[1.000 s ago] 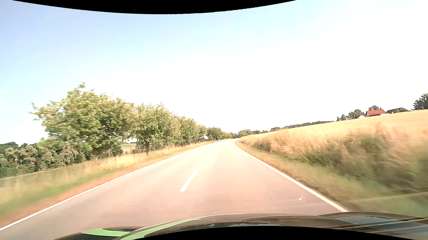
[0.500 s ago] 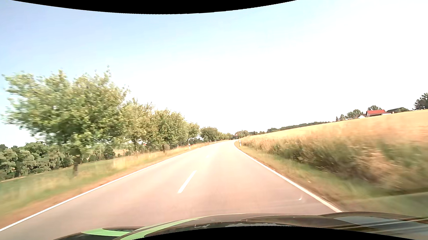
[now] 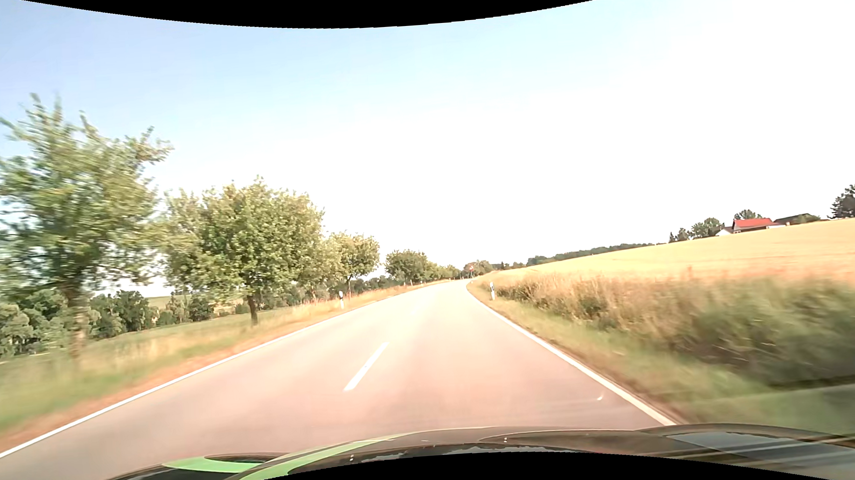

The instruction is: Follow the waypoints while adhering to traffic rules and regulations

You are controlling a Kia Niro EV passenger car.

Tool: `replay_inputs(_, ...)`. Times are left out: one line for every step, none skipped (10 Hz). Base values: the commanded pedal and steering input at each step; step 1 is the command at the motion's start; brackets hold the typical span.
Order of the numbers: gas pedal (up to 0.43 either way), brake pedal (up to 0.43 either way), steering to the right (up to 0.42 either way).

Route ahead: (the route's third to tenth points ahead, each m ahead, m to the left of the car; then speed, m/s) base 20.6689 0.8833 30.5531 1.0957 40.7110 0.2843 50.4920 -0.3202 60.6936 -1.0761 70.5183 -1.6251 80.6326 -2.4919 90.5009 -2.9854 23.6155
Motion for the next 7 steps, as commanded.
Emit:
replay_inputs(0.189, 0.0, 0.007)
replay_inputs(0.189, 0.0, 0.007)
replay_inputs(0.189, 0.0, 0.007)
replay_inputs(0.177, 0.0, 0.007)
replay_inputs(0.177, 0.0, 0.006)
replay_inputs(0.177, 0.0, 0.005)
replay_inputs(0.177, 0.0, 0.005)
